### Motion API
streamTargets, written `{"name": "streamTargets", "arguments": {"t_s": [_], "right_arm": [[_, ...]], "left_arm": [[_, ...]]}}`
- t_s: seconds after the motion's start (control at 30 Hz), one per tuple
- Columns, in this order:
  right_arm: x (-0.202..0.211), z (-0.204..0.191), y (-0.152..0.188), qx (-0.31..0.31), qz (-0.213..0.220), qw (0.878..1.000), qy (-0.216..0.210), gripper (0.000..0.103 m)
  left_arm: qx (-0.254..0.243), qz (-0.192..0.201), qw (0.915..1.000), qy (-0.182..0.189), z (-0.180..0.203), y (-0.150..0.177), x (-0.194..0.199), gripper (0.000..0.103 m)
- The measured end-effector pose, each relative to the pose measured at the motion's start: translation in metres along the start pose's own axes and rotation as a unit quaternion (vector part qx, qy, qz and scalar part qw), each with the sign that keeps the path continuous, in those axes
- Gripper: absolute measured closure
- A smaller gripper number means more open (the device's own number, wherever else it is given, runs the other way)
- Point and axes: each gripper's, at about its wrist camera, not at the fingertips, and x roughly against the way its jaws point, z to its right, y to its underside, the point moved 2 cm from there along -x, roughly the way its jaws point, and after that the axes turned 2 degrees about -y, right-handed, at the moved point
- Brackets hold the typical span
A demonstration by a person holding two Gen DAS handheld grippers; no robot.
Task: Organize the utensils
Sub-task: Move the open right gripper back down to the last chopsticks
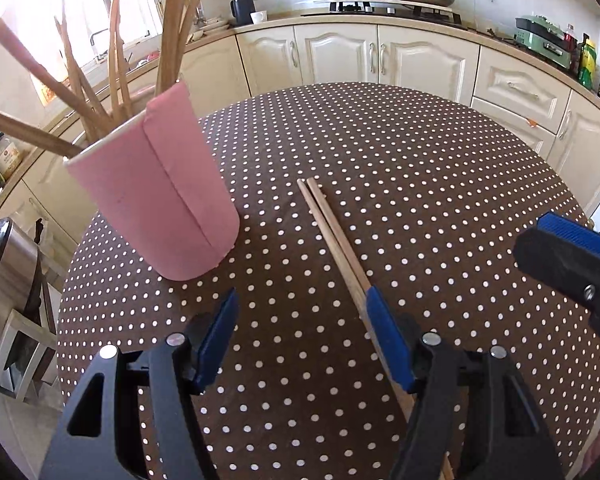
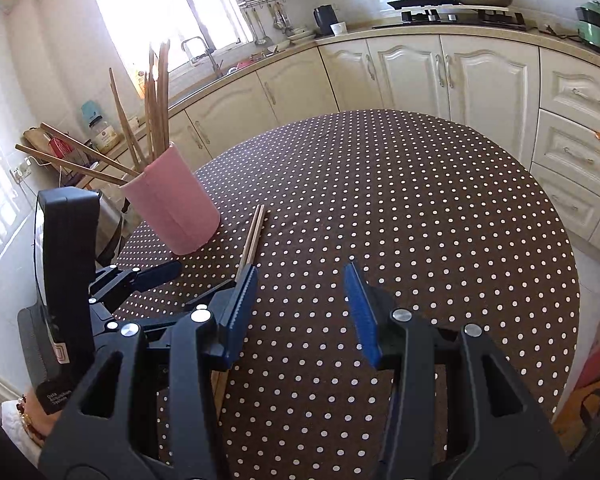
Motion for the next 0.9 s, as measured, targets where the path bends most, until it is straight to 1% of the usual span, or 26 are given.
{"name": "streamTargets", "arguments": {"t_s": [0.2, 0.23, 0.33, 0.37, 0.43, 0.57, 0.73, 0.87, 0.9], "right_arm": [[-0.005, 0.002, 0.003, 0.001, -0.001, 1.0, 0.007, 0.057], [-0.006, 0.002, 0.004, 0.0, -0.001, 1.0, 0.008, 0.057], [-0.008, 0.004, 0.005, -0.001, -0.004, 1.0, 0.01, 0.057], [-0.009, 0.005, 0.005, -0.001, -0.005, 1.0, 0.01, 0.057], [-0.01, 0.006, 0.005, -0.002, -0.006, 1.0, 0.01, 0.057], [-0.014, 0.007, 0.007, -0.002, -0.012, 1.0, 0.01, 0.057], [-0.017, 0.007, 0.007, -0.001, -0.018, 1.0, 0.011, 0.057], [-0.02, 0.006, 0.006, 0.001, -0.025, 1.0, 0.013, 0.057], [-0.021, 0.005, 0.006, 0.001, -0.027, 1.0, 0.014, 0.057]], "left_arm": [[0.001, -0.003, 1.0, -0.003, 0.006, -0.008, -0.004, 0.038], [0.002, -0.004, 1.0, -0.005, 0.006, -0.005, -0.001, 0.038], [0.0, -0.009, 0.9998, -0.019, 0.002, -0.002, 0.001, 0.038], [-0.001, -0.02, 0.9995, -0.023, 0.002, -0.001, -0.001, 0.037], [0.008, -0.018, 0.9997, -0.017, -0.001, -0.001, -0.001, 0.037], [0.021, -0.027, 0.9994, 0.001, -0.006, -0.001, -0.004, 0.037], [0.056, -0.06, 0.996, 0.034, -0.028, -0.012, -0.016, 0.037], [0.056, -0.068, 0.9955, 0.036, -0.029, -0.02, -0.024, 0.038], [0.057, -0.071, 0.9952, 0.036, -0.029, -0.021, -0.025, 0.041]]}}
